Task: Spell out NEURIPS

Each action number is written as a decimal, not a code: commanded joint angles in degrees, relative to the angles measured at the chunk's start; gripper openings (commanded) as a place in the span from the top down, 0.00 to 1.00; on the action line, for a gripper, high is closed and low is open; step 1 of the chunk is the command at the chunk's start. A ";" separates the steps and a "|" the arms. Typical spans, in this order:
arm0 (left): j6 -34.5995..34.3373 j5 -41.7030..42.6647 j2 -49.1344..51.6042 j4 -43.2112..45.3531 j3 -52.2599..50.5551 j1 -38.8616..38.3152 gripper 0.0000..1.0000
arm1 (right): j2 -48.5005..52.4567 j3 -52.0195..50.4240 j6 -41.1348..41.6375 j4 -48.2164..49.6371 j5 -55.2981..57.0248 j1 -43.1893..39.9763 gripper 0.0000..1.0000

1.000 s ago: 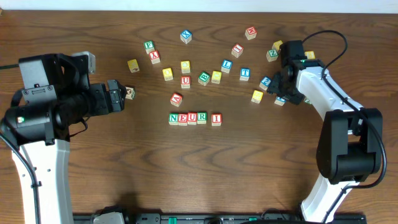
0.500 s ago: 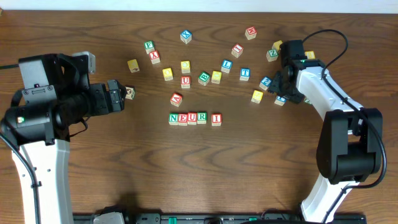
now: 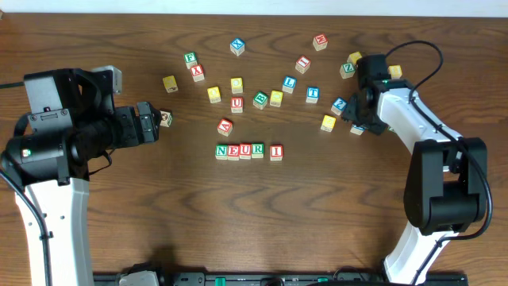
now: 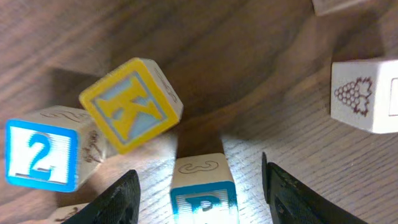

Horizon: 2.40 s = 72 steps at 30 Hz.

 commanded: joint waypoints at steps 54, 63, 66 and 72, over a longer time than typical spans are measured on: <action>0.59 0.39 -0.26 -0.13 0.92 0.24 0.05 | -0.79 -1.42 0.11 1.27 -1.95 0.50 0.79; 0.59 0.39 -0.26 -0.13 0.92 0.24 0.05 | -10.49 -0.07 -1.90 -3.78 -2.12 1.33 0.76; 0.59 0.39 -0.26 -0.13 0.92 0.24 0.05 | -14.80 -0.04 -1.88 -5.73 -2.16 2.43 0.76; 0.59 0.39 -0.26 -0.13 0.92 0.24 0.05 | -23.17 -0.07 -1.90 -10.21 -2.10 7.39 0.76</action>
